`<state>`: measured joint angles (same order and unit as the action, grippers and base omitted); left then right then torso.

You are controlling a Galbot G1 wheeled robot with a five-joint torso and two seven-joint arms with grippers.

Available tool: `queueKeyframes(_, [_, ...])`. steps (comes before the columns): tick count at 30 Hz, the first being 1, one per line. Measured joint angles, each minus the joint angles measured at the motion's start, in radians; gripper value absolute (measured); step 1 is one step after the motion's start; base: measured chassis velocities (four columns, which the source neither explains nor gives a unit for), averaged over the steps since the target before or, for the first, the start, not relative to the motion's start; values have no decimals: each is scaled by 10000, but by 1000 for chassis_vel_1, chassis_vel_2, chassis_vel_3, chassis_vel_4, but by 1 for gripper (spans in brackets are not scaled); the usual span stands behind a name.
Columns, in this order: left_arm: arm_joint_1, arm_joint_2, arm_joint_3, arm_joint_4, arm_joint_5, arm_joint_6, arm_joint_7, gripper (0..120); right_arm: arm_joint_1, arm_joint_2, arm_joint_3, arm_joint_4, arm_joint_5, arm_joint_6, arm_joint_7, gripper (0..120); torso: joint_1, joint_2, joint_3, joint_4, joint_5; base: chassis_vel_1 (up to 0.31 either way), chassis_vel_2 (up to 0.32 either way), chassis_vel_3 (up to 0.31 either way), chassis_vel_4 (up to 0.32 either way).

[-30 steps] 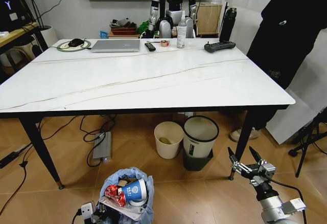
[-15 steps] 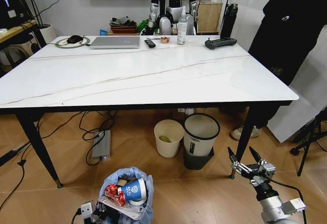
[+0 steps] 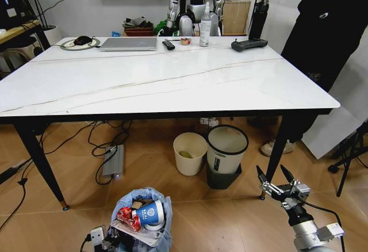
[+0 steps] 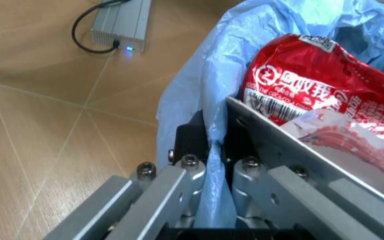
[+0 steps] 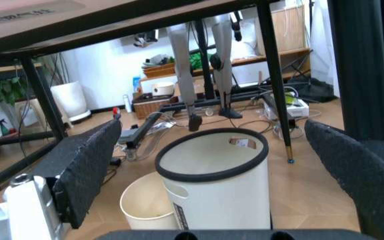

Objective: Pick up the trash bin and place the trash from the table into it.

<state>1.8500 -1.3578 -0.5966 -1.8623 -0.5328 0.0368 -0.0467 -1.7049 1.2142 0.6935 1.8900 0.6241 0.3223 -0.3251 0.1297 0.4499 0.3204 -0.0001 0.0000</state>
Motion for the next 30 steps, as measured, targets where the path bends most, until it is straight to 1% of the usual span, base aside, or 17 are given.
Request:
queueKeyframes(5, [-6, 9, 4, 51, -34, -114, 28, 0, 0, 0, 0, 0, 0, 0, 0, 100, -29, -109, -81, 0, 0, 0, 0, 0, 0])
queueKeyframes(13, [-133, 23, -87, 274, -37, -142, 30, 0, 0, 0, 0, 0, 0, 0, 0, 100, -25, -99, -77, 1, -1, 0, 0, 0, 0])
queueKeyframes(15, [-207, 58, -151, 385, -49, -77, 30, 0, 0, 0, 0, 0, 0, 0, 0, 100, -22, -90, -71, 0, 0, 0, 0, 0, 0])
queueKeyframes(18, [-495, 137, -234, 772, -121, 99, 27, 0, 0, 0, 0, 0, 0, 0, 0, 100, -14, -73, -61, 1, -2, 0, 0, 0, 0])
queueKeyframes(20, [-547, 144, -243, 831, -128, 114, 20, 0, 0, 0, 0, -1, 0, 0, 0, 100, -13, -70, -58, 2, -2, 0, 0, 0, 0])
queueKeyframes(22, [-896, 190, -293, 1159, -185, 176, -52, 0, 0, 0, 0, 0, 0, 0, 0, 100, -10, -60, -52, 1, -1, 0, 0, 0, 0])
queueKeyframes(27, [-1029, 213, -320, 1281, -206, 192, -66, 0, 0, 0, 0, 0, 0, 0, 0, 100, -8, -56, -50, 0, -3, 0, 0, 0, 0])
queueKeyframes(30, [-1525, 333, -407, 1654, -348, 275, -106, 0, 1, 0, 0, 0, 0, 0, 0, 100, -3, -46, -43, 0, 0, 0, 0, 0, 0])
